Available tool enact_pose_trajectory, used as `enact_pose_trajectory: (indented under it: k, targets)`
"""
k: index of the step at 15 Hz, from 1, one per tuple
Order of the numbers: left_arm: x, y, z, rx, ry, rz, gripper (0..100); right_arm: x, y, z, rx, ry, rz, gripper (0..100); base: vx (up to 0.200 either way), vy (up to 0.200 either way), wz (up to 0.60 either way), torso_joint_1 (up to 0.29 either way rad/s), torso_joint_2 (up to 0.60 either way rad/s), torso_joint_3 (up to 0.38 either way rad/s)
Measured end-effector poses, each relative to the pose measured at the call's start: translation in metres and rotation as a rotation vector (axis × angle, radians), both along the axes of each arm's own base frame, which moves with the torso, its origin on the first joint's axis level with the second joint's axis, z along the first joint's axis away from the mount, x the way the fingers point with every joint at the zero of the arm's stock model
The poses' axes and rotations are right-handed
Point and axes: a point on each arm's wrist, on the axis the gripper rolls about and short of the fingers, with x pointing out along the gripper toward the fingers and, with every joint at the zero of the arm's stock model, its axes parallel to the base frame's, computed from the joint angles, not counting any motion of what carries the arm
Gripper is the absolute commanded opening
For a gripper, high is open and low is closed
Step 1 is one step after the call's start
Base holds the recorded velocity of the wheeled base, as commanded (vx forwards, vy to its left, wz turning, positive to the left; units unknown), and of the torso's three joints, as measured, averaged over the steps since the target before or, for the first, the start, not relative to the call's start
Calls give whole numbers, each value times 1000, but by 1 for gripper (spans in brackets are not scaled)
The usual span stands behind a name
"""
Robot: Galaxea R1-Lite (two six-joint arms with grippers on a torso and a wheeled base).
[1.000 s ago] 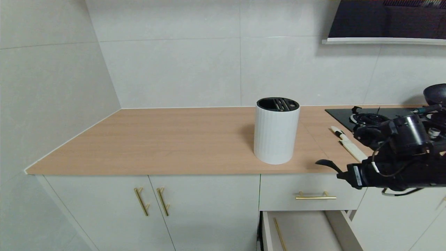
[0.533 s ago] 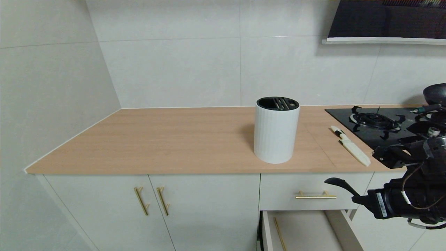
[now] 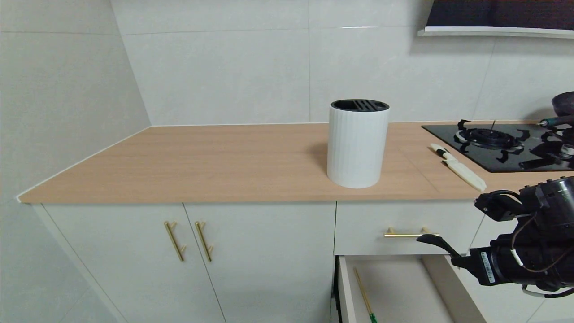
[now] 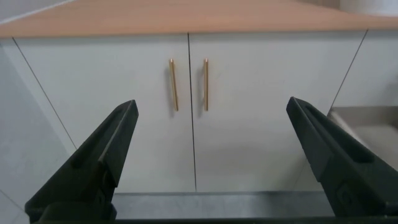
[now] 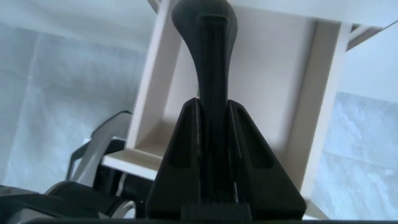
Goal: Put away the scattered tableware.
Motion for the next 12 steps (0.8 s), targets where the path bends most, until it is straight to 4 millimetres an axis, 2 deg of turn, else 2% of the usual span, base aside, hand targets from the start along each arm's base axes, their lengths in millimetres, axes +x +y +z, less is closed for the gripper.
enact_pose_trajectory:
  k: [12]
  targets:
    - [0,0,0,0,0,0,100,9,2,-17,-16,65,1,0,0,0,0,-161,467,297]
